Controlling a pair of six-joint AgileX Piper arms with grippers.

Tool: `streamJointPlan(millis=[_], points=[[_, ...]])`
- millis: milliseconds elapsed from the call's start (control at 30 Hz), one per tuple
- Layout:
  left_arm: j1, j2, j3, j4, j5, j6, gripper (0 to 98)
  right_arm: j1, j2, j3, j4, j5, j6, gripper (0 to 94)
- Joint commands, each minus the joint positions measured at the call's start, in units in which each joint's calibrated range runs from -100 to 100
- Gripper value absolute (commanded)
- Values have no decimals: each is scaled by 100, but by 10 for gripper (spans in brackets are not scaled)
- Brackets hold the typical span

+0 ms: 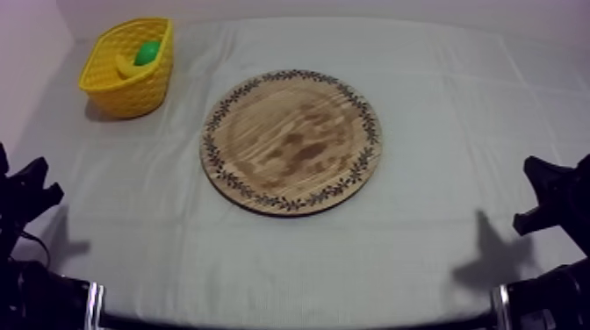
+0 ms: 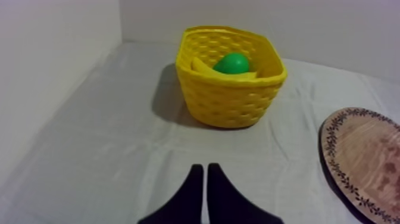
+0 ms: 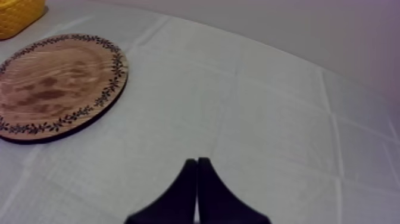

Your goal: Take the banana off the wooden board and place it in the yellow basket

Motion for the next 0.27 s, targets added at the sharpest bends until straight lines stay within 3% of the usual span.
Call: streamJointPlan(millis=[0, 233], points=[[-3, 0, 4, -6, -33, -30, 1, 0, 0, -5, -1, 0, 1, 3], [-26, 0, 24, -16, -109, -132, 1, 0, 0, -5, -1, 0, 1, 3]])
